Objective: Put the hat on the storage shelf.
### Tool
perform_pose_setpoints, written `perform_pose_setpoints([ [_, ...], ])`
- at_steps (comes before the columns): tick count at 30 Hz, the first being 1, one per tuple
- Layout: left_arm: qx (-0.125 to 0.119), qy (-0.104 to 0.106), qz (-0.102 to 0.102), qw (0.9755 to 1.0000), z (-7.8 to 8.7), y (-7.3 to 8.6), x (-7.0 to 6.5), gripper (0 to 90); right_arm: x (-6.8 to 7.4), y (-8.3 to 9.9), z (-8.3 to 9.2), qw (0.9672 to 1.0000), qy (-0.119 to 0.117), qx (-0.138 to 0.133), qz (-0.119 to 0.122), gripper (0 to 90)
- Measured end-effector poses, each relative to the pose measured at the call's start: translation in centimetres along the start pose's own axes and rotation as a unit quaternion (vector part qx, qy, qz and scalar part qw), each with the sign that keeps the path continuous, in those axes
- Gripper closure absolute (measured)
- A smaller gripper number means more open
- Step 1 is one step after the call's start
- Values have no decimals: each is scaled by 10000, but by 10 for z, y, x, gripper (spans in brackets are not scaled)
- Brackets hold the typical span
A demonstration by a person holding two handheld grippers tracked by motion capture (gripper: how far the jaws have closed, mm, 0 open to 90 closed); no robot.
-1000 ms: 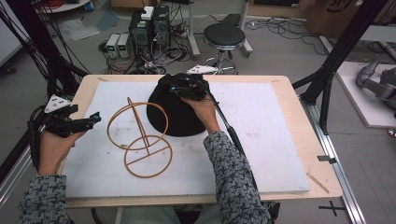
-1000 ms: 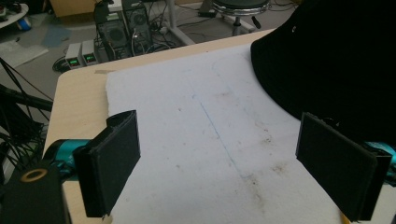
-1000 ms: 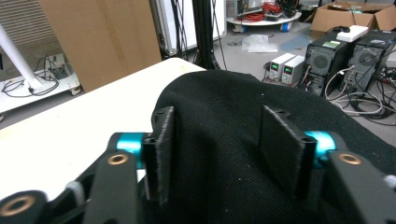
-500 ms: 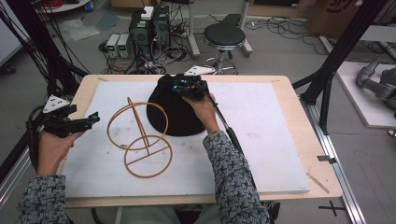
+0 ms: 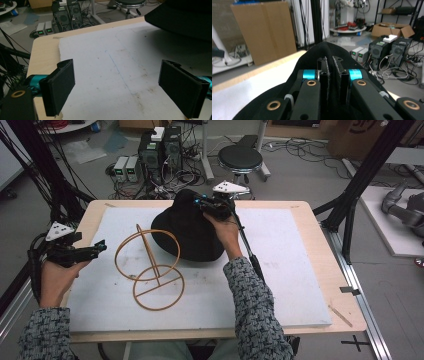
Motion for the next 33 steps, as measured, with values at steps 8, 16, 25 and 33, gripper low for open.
perform_pose_setpoints([
  [8,14,3,-14,10000,0,0,1,140,-12,-22,20,9986,53,-462,-264,861],
  [16,0,-6,13,10000,0,0,1,140,-20,-55,38,9964,230,-789,-224,862],
  [25,8,-23,18,10000,0,0,2,141,-19,-88,53,9934,203,-1099,-265,862],
  [33,-5,-34,11,10000,1,-1,4,141,-15,-107,60,9908,163,-1313,-298,862],
])
Point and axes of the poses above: each handheld gripper's, and its own axes: z roughly backward along the jaws, y roughly out of its underside, x roughly to its left, the point moved 2 cm from there along -z, roughly forward along the jaws, and after that the axes turned 9 degrees about -x, right-handed, at the moved point
